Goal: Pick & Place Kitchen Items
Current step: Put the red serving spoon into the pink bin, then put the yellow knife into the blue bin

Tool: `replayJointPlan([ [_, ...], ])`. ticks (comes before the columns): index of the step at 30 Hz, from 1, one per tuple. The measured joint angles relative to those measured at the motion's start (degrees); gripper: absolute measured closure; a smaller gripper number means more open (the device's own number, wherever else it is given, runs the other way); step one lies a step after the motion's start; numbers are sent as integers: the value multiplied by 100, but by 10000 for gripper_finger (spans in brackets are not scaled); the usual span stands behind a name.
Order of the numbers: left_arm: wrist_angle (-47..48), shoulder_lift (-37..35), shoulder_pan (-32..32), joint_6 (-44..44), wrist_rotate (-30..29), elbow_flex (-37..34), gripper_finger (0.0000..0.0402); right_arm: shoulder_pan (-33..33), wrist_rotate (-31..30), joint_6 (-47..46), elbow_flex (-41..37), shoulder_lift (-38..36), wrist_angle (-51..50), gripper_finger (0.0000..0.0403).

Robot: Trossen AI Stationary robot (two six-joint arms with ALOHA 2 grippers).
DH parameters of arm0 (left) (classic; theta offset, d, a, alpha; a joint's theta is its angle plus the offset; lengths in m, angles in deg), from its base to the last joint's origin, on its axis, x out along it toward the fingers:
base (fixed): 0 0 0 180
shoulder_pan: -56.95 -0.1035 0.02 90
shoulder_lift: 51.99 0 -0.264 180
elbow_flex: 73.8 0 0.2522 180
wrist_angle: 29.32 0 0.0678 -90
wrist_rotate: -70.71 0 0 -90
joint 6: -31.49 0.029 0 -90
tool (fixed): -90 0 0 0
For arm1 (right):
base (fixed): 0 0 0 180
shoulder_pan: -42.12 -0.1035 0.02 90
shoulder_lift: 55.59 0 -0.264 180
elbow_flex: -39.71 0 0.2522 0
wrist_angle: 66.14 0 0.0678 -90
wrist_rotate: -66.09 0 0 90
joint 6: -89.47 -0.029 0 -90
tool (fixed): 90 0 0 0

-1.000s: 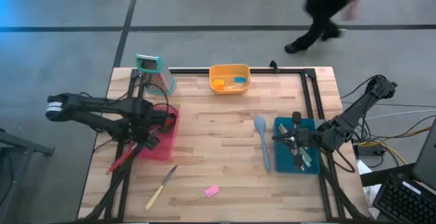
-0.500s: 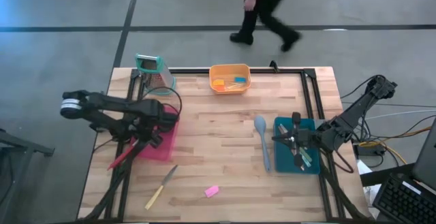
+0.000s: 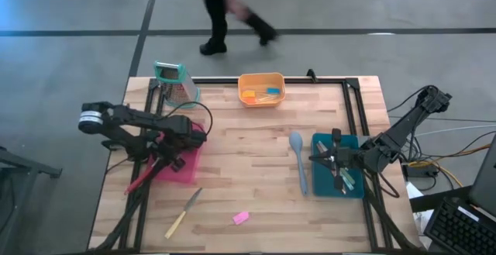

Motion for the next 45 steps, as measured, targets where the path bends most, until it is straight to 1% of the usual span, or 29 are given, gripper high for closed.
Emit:
replayJointPlan([
  [5, 344, -184, 0, 68, -22, 71, 245, 0, 0, 0, 0, 0, 3, 394],
  [7, 580, -248, 1, 65, -236, 171, 245, 0, 0, 0, 0, 0, 9, 394],
  [9, 518, -337, -4, 34, -436, 271, 244, 0, -1, -2, 0, 0, 10, 394],
  [14, 526, -442, -26, -24, -700, 716, 244, 0, -4, -5, 0, 0, 29, 394],
  [20, 540, -532, -26, -107, -796, 1719, 245, -2, -4, -46, 0, 0, 34, 394],
  [23, 533, -573, -1, -315, -1172, 2355, 249, -2, -4, -46, 0, 0, 40, 394],
  [27, 468, -605, 202, -677, -1959, 3163, 250, -2, -4, -50, 0, 0, 51, 394],
  [31, 110, -619, 793, -750, -2711, 3586, 250, -2, 0, -48, 0, 0, 50, 394],
  [35, -661, -610, 1844, -1051, -3194, 3597, 251, -2, 2, -46, 0, 0, 51, 394],
  [38, -1252, -518, 2756, -1428, -3360, 3491, 250, -2, 2, -46, 0, 0, 51, 394],
  [40, -1484, -393, 3330, -1710, -3380, 3484, 251, -2, 2, -46, 0, 0, 55, 394],
  [42, -1558, -263, 3861, -2105, -3403, 3485, 252, -2, 2, -46, 0, 0, 66, 394],
  [45, -1554, -51, 4520, -3016, -3480, 3486, 256, -2, 4, -48, 0, 0, 202, 394],
])
